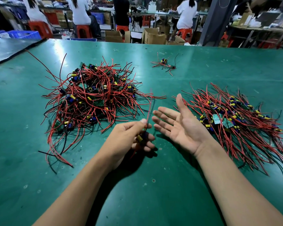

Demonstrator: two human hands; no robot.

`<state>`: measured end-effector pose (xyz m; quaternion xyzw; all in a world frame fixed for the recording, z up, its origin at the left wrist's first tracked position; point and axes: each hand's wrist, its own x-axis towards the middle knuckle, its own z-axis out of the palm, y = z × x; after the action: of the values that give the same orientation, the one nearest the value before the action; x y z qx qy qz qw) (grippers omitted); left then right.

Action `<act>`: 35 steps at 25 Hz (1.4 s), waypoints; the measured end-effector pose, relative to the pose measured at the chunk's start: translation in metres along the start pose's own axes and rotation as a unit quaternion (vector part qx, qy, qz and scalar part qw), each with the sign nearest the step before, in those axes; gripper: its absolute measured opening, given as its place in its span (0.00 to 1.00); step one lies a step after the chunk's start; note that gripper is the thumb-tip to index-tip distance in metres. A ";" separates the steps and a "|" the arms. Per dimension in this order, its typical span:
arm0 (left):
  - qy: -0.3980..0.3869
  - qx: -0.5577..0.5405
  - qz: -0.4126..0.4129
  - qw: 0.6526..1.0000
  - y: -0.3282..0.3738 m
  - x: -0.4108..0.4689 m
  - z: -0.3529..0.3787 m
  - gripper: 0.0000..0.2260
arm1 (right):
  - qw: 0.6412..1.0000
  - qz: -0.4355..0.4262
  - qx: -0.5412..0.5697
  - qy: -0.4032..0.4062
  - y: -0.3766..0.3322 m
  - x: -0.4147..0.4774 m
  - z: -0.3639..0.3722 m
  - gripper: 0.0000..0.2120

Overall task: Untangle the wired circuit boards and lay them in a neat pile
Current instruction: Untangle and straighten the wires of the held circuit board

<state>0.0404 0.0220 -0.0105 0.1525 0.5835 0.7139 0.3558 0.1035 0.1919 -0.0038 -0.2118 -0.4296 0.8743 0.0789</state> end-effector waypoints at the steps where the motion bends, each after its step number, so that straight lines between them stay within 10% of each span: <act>1: 0.010 -0.015 -0.005 1.000 0.002 0.002 0.000 0.18 | 1.000 0.004 -0.012 0.007 0.002 0.001 0.000 0.40; 9: -0.013 -0.067 -0.041 0.997 0.004 0.008 -0.004 0.32 | 0.968 -0.109 -0.221 0.040 0.022 -0.009 0.021 0.27; 15: -0.037 -0.064 -0.024 0.997 0.004 0.011 -0.004 0.38 | 0.759 -0.289 -0.575 0.100 0.052 -0.009 0.031 0.21; 24: -0.028 -0.081 -0.027 0.996 0.003 0.013 -0.007 0.37 | 0.794 -0.294 -0.487 0.214 0.015 -0.007 0.012 0.12; 30: -0.022 -0.040 -0.030 0.999 0.003 0.012 -0.007 0.34 | 0.594 -0.243 -0.650 0.407 -0.017 -0.019 -0.016 0.19; 35: 0.012 -0.051 -0.026 0.998 0.002 0.014 -0.005 0.31 | 0.552 -0.252 -0.756 0.246 0.013 -0.012 0.009 0.15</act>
<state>0.0267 0.0276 -0.0133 0.1102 0.5540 0.7353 0.3744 0.1108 0.1741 -0.0058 -0.2835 -0.9318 0.0863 0.2095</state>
